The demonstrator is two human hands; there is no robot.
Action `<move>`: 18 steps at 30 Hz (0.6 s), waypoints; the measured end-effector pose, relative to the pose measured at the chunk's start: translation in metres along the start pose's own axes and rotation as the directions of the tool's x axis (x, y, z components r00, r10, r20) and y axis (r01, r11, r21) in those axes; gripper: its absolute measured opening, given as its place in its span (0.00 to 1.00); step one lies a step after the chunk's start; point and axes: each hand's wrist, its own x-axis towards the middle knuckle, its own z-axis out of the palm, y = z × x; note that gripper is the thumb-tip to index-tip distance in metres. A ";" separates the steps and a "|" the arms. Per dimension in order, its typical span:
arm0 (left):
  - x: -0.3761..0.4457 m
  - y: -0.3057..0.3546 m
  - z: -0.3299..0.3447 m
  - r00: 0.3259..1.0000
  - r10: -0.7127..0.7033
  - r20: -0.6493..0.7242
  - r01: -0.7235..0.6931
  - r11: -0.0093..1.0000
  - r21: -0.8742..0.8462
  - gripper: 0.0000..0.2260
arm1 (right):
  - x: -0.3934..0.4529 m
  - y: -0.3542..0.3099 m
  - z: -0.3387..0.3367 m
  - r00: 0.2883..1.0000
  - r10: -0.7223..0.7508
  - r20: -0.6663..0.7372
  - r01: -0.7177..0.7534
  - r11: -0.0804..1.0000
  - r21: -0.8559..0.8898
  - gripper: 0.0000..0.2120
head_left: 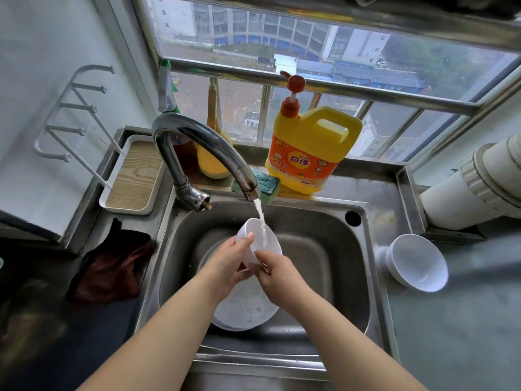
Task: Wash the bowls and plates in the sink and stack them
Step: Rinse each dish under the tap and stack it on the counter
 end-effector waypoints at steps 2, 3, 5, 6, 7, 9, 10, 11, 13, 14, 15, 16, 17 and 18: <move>0.000 0.000 0.000 1.000 0.014 0.010 -0.014 1.000 0.026 0.18 | -0.003 0.008 -0.003 0.995 -0.098 0.029 0.101 0.982 -0.161 0.08; 0.000 -0.001 -0.002 1.000 0.018 -0.003 -0.018 0.999 0.040 0.20 | -0.003 0.013 -0.006 0.991 -0.119 0.062 0.132 0.954 -0.270 0.08; 0.002 -0.003 -0.006 0.998 0.043 -0.055 -0.039 0.996 0.076 0.21 | -0.003 0.024 -0.015 0.980 -0.131 0.151 0.189 0.855 -0.484 0.12; 0.003 -0.003 -0.008 0.996 0.055 -0.076 -0.047 0.994 0.098 0.19 | -0.003 0.030 -0.021 0.972 -0.130 0.195 0.219 0.803 -0.555 0.14; 0.003 -0.001 -0.009 0.994 0.055 -0.094 -0.044 0.992 0.118 0.17 | -0.002 0.035 -0.026 0.966 -0.128 0.227 0.242 0.758 -0.605 0.15; 0.002 0.000 -0.010 0.992 0.007 -0.129 0.009 0.992 0.124 0.12 | 0.000 0.038 -0.036 0.962 -0.096 0.255 0.250 0.686 -0.683 0.18; 0.002 0.001 -0.011 0.989 -0.024 -0.144 0.040 0.993 0.110 0.10 | 0.001 0.036 -0.039 0.962 -0.080 0.260 0.246 0.665 -0.705 0.18; 0.003 0.000 -0.011 0.986 -0.049 -0.157 0.064 0.994 0.093 0.09 | 0.002 0.033 -0.039 0.962 -0.072 0.262 0.245 0.648 -0.721 0.17; 0.004 -0.008 -0.008 0.985 -0.046 -0.165 0.058 0.996 0.071 0.12 | 0.004 0.027 -0.031 0.970 -0.094 0.224 0.230 0.654 -0.720 0.15; 0.005 -0.014 -0.005 0.986 -0.036 -0.161 0.045 0.998 0.051 0.16 | 0.003 0.022 -0.024 0.978 -0.097 0.185 0.200 0.687 -0.699 0.13; 0.005 -0.019 -0.002 0.988 -0.026 -0.152 0.030 0.999 0.028 0.18 | 0.001 0.020 -0.016 0.987 -0.088 0.136 0.157 0.731 -0.664 0.12; 0.004 -0.021 0.000 0.990 -0.005 -0.141 0.007 1.000 0.010 0.19 | 0.000 0.018 -0.009 0.994 -0.079 0.081 0.112 0.775 -0.621 0.12; 0.004 -0.022 0.001 0.991 0.015 -0.136 -0.014 1.000 0.003 0.20 | 0.000 0.018 -0.004 0.997 -0.069 0.029 0.073 0.815 -0.575 0.11; 0.004 -0.019 -0.001 0.991 0.021 -0.136 -0.020 1.000 0.009 0.19 | -0.001 0.019 -0.004 0.998 -0.070 0.002 0.059 0.835 -0.547 0.11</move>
